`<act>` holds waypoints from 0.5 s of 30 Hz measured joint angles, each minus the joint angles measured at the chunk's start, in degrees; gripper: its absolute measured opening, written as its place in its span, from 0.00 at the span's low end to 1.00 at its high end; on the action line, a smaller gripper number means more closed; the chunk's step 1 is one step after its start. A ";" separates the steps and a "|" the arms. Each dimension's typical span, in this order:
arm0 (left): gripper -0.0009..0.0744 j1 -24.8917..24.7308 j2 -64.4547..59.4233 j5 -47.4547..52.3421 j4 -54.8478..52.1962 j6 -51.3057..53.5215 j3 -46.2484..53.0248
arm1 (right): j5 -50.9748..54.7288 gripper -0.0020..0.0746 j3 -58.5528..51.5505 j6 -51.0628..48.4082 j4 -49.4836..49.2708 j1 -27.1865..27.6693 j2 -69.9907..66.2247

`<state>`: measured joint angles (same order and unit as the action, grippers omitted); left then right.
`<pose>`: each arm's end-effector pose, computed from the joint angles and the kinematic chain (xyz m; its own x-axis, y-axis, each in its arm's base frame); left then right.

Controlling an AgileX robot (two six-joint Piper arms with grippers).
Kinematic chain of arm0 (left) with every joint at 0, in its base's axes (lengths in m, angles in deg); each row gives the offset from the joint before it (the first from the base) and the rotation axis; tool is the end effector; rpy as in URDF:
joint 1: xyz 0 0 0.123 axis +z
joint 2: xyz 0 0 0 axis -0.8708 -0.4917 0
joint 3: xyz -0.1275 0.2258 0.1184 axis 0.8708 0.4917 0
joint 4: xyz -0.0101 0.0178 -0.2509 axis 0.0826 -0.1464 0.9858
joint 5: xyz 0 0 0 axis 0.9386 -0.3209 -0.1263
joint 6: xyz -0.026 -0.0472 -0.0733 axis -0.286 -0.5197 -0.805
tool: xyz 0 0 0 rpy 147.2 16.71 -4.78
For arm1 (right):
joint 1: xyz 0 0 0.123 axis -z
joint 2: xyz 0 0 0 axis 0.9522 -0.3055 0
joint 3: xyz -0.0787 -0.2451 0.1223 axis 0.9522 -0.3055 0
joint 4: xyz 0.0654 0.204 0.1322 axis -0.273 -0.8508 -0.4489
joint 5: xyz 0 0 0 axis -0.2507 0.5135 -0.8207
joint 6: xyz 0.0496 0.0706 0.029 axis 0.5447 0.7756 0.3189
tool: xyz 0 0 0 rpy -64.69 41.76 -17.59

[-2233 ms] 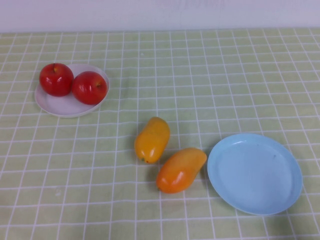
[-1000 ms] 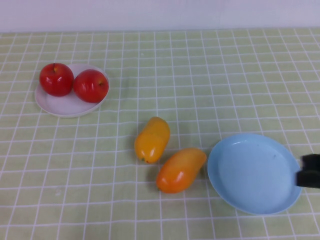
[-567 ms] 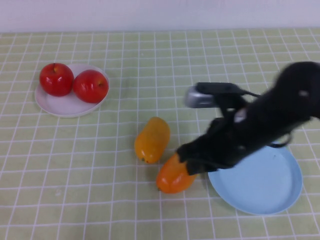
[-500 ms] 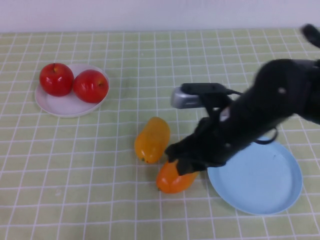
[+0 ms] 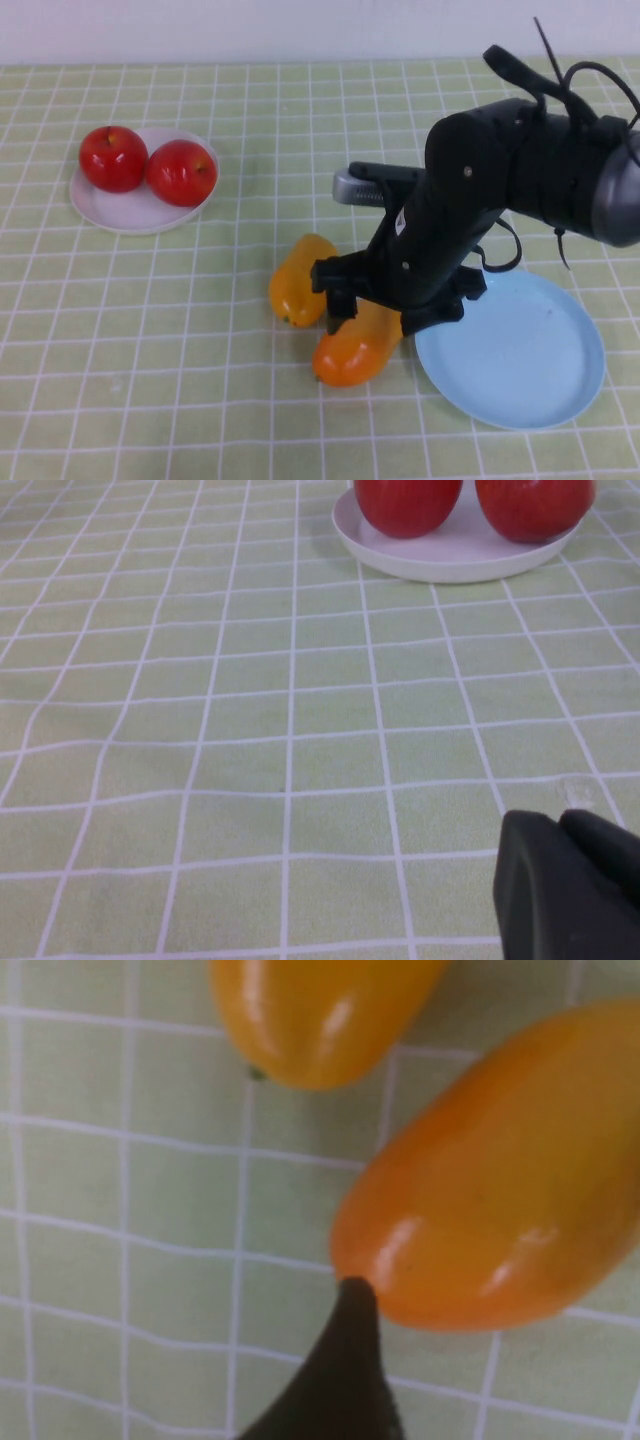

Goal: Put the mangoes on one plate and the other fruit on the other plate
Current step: Put another type of fruit in the right plate

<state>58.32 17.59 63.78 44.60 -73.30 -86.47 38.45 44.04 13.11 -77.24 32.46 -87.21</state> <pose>0.0523 0.0003 0.1716 -0.2935 0.0784 -0.9527 0.0333 0.9969 0.0718 0.2859 0.2560 0.2502 -0.9797 -0.1028 -0.1721 -0.1499 0.9456 0.2887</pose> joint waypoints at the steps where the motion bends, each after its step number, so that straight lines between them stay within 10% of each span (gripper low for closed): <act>1: 0.01 0.00 0.00 0.00 0.00 0.00 0.00 | 0.67 0.82 0.00 1.31 0.24 0.22 -0.24; 15: 0.01 0.00 0.00 0.00 0.00 0.00 0.00 | -0.67 0.82 1.04 6.58 -2.57 1.68 -6.08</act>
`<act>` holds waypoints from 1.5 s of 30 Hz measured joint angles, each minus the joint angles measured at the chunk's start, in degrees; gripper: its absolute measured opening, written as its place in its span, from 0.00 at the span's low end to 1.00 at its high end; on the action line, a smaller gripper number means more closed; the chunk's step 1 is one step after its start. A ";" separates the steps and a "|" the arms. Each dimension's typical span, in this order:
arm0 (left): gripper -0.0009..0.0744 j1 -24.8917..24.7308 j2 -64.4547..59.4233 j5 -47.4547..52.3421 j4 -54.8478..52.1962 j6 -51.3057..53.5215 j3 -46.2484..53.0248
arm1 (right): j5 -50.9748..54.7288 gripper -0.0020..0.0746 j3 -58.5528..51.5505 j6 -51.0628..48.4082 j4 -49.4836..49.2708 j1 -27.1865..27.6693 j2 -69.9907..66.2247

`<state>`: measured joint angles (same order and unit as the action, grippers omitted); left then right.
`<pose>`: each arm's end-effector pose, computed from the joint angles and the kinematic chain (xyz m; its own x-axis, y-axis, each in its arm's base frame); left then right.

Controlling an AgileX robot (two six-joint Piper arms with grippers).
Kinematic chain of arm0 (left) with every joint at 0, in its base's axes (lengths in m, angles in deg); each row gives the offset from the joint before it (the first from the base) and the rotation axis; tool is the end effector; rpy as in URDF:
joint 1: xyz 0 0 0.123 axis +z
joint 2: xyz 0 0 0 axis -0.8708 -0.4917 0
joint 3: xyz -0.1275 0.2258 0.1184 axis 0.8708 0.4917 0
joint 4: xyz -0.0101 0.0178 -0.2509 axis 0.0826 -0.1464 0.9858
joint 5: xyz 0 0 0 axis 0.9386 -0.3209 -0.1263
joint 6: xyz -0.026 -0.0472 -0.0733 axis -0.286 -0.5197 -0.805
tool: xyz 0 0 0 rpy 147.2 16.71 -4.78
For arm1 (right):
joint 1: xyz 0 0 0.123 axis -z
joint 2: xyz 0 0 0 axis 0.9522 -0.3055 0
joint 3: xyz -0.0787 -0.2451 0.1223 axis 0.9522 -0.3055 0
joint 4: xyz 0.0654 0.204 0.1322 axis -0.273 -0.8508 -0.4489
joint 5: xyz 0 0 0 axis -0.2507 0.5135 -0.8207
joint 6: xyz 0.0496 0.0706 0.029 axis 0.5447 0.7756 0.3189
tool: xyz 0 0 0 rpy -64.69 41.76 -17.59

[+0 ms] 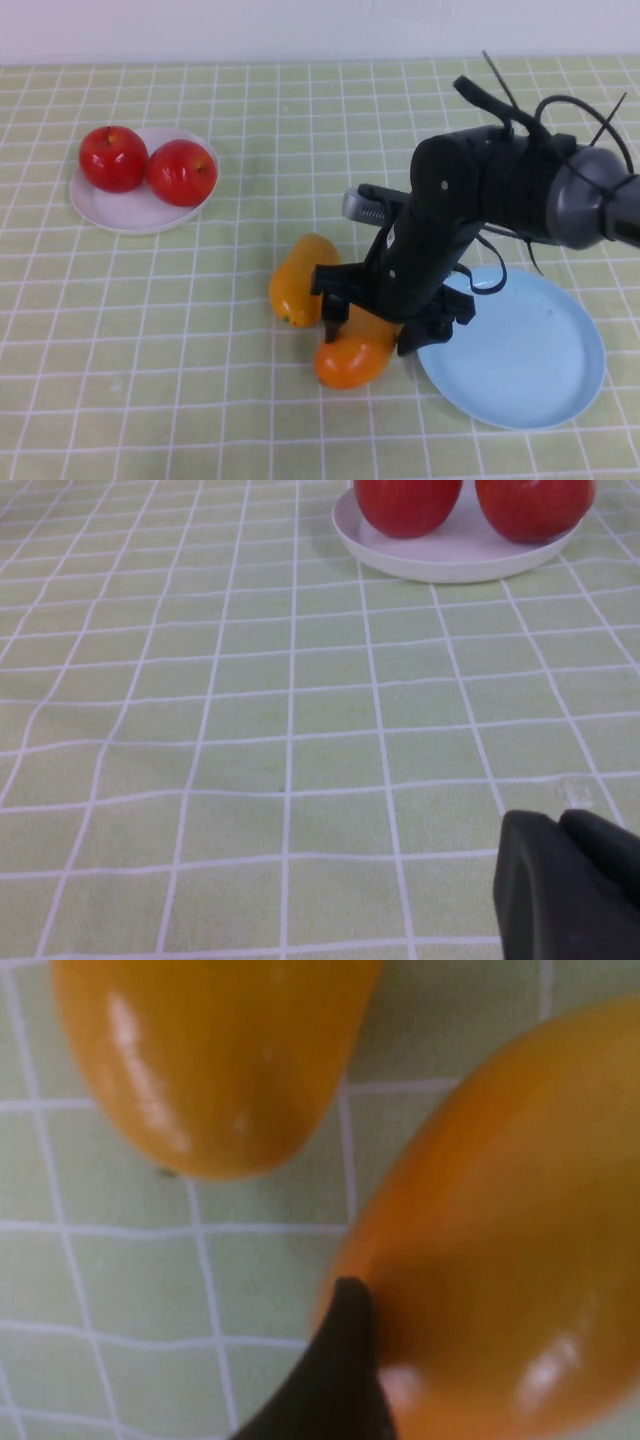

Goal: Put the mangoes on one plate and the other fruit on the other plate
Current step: Put another type of fruit in the right plate

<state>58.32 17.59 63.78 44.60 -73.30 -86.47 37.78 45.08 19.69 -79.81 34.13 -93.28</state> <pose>0.0523 0.0003 0.1716 -0.2935 0.0784 -0.9527 0.0333 0.9969 0.0718 0.3035 0.2597 0.2145 -0.9973 0.0505 -0.0533 0.0329 0.9559 0.2919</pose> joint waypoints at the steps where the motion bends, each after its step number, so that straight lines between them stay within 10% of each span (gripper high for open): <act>1: 0.01 0.00 0.00 0.00 0.00 0.00 0.00 | 0.00 0.82 0.00 0.00 -0.39 0.02 -0.55; 45: 0.01 0.00 0.00 0.00 0.00 0.00 0.00 | 0.43 0.76 -15.58 -8.83 15.03 7.40 14.63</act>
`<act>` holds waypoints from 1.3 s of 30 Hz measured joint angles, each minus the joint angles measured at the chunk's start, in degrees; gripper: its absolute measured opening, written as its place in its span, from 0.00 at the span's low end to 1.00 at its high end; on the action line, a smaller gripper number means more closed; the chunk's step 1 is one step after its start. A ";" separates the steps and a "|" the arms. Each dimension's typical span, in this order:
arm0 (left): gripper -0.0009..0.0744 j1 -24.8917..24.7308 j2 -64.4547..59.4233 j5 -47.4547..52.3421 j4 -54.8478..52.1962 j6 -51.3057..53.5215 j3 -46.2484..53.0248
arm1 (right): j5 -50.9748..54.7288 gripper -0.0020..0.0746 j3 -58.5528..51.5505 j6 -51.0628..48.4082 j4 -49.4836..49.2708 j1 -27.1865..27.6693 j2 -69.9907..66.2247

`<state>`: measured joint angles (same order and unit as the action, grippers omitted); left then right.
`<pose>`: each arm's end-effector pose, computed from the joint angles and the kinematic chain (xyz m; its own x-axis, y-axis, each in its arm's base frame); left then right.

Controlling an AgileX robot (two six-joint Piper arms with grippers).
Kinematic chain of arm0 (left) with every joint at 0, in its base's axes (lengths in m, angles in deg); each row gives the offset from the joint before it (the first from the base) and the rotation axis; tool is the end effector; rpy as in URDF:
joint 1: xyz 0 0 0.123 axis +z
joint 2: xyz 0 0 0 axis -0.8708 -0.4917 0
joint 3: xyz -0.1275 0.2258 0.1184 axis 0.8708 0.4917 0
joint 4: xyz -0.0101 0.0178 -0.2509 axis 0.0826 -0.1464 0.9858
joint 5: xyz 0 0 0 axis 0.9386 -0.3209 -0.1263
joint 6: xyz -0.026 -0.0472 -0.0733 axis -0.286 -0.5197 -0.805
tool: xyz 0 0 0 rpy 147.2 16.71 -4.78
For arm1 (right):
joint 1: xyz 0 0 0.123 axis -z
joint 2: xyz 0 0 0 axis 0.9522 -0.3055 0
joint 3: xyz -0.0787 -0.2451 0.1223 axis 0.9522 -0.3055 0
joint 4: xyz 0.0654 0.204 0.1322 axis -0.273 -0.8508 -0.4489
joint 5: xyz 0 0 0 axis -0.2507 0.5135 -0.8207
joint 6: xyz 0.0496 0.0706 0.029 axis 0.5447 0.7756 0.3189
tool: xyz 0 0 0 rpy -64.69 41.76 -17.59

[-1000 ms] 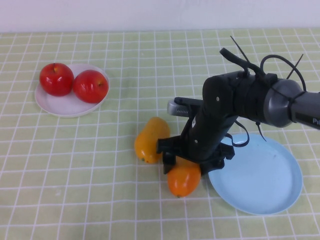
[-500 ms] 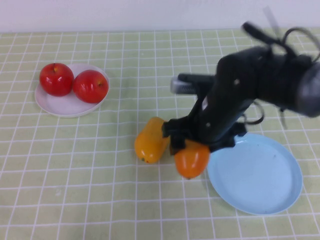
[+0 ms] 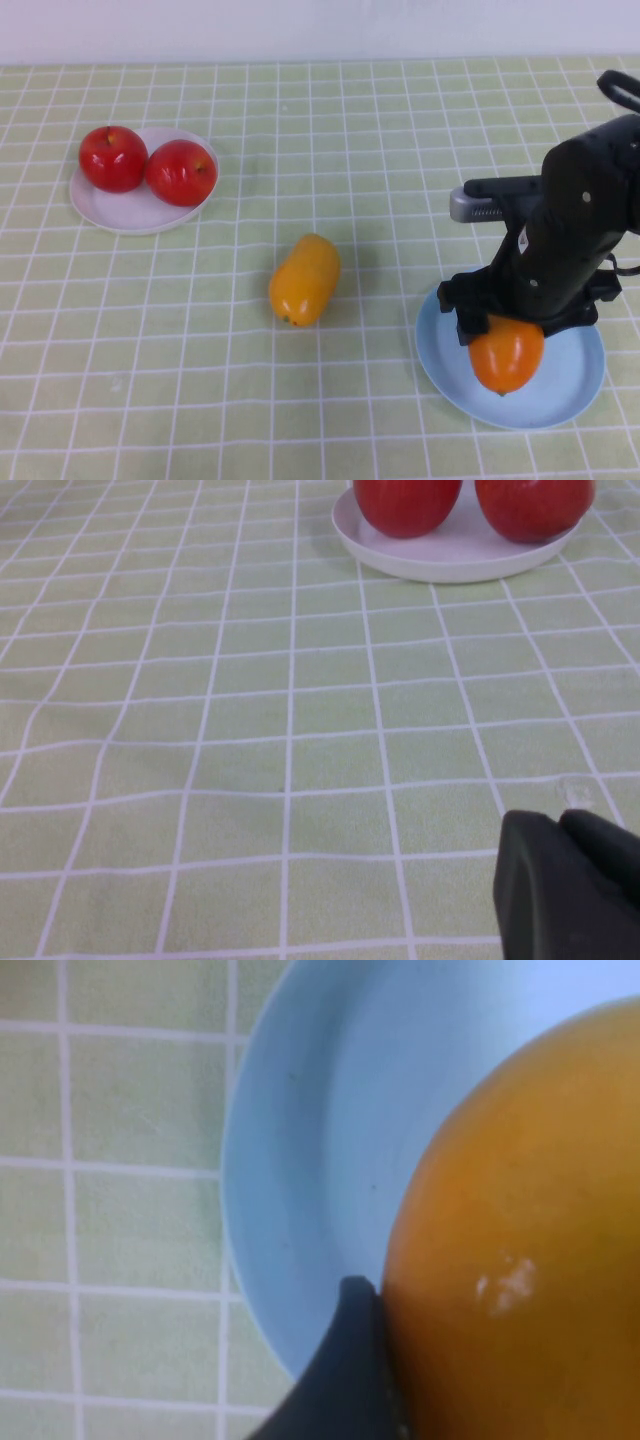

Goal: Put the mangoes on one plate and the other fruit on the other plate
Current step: Put another type of fruit in the right plate

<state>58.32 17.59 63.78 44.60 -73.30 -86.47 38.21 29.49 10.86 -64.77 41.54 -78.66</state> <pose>0.0523 0.0003 0.1716 -0.2935 0.0784 -0.9527 0.0333 0.9969 0.0718 0.2829 0.1649 0.2346 -0.9764 -0.0987 -0.1922 -0.1115 0.9921 0.0572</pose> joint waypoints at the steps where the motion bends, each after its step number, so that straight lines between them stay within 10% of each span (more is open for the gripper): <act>1: 0.01 0.00 0.00 0.00 0.00 0.00 0.00 | -0.57 0.76 -0.23 0.00 0.00 0.00 -0.29; 21: 0.01 0.00 0.00 0.00 0.00 0.00 0.00 | 2.91 0.92 2.89 -0.13 0.13 0.00 0.57; 39: 0.01 0.00 0.00 0.00 0.00 0.00 0.00 | -2.94 0.92 27.95 0.95 -11.61 -6.34 -19.56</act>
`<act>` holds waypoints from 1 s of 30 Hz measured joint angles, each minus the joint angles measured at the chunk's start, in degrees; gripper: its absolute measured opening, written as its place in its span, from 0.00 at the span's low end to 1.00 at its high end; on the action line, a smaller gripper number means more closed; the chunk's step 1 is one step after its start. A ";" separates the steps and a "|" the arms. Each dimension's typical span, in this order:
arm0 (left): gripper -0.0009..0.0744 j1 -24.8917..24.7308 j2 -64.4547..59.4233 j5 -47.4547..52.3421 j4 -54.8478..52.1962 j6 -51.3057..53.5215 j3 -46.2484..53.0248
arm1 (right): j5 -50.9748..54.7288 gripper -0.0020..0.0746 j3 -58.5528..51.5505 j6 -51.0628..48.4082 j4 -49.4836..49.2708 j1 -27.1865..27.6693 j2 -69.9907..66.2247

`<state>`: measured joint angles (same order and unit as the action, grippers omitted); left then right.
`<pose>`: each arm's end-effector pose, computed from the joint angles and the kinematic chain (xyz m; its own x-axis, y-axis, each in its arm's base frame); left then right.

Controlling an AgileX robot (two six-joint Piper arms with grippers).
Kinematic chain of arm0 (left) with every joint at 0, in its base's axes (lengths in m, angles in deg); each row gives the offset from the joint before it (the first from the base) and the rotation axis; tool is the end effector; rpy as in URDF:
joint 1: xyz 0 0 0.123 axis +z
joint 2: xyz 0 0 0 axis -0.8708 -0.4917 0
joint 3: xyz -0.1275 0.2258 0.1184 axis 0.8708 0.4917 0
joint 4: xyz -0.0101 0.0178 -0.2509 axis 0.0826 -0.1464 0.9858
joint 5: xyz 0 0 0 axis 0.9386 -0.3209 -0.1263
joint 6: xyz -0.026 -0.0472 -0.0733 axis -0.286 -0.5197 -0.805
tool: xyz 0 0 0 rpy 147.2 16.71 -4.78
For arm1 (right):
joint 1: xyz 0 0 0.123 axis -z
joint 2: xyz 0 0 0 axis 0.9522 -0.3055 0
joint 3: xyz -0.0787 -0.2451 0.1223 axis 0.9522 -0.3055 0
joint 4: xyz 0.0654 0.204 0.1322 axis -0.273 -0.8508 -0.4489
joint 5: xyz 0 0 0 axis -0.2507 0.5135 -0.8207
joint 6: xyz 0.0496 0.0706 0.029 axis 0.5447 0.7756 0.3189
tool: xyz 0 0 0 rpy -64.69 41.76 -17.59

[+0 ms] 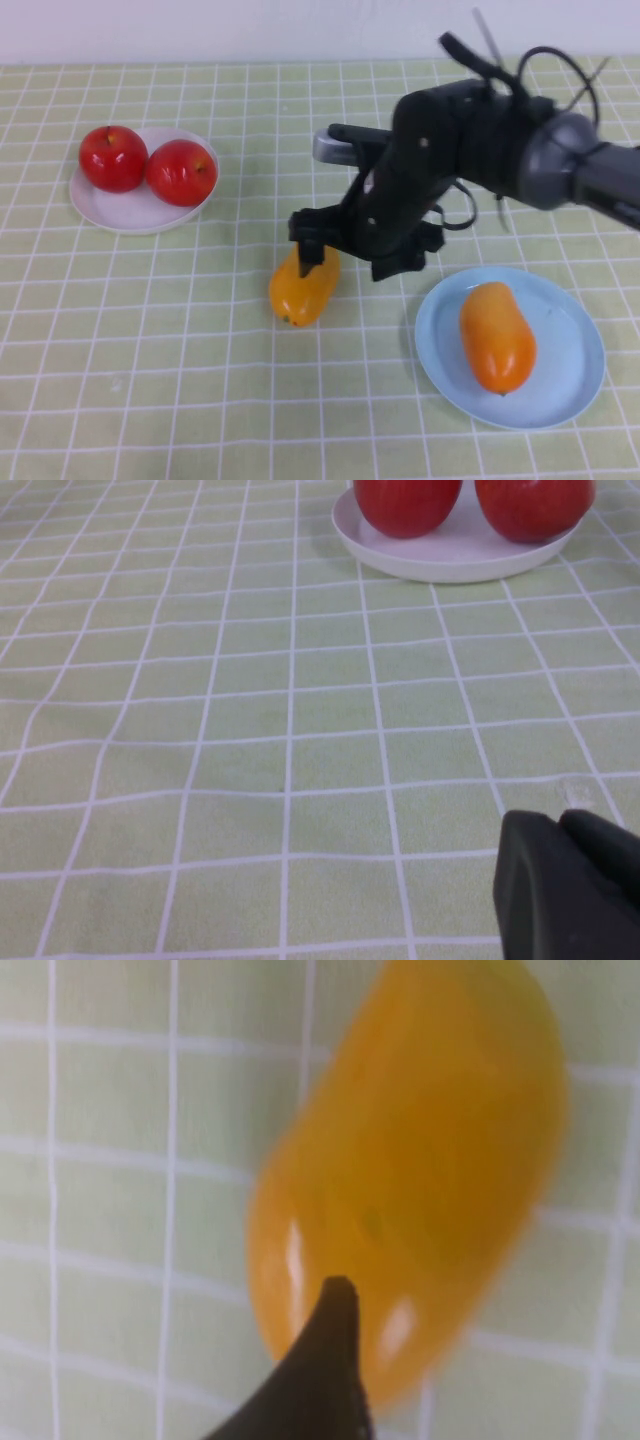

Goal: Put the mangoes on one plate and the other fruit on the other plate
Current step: Put another type of fruit in the right plate

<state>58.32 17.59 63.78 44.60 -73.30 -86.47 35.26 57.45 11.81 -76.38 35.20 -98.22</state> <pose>0.0523 0.0003 0.1716 -0.2935 0.0784 -0.9527 0.0333 0.9969 0.0718 0.3454 0.2759 0.2376 -0.9617 -0.0621 -0.2668 -0.1479 0.9375 0.3149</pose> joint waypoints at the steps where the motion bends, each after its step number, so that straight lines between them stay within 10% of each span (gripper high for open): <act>1: 0.01 0.00 0.00 0.00 0.00 0.00 0.00 | -0.01 0.92 1.29 0.13 -0.10 0.00 -1.45; 23: 0.01 0.00 0.00 0.00 0.00 0.00 0.00 | 1.65 0.92 11.54 -0.16 -1.57 -0.63 -12.14; 30: 0.01 0.00 0.00 0.00 0.00 0.00 0.00 | 2.48 0.73 11.62 -1.05 -0.69 -0.63 -11.98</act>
<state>58.32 17.59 63.78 44.60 -73.30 -86.47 37.74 69.07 10.76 -77.08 34.58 -110.20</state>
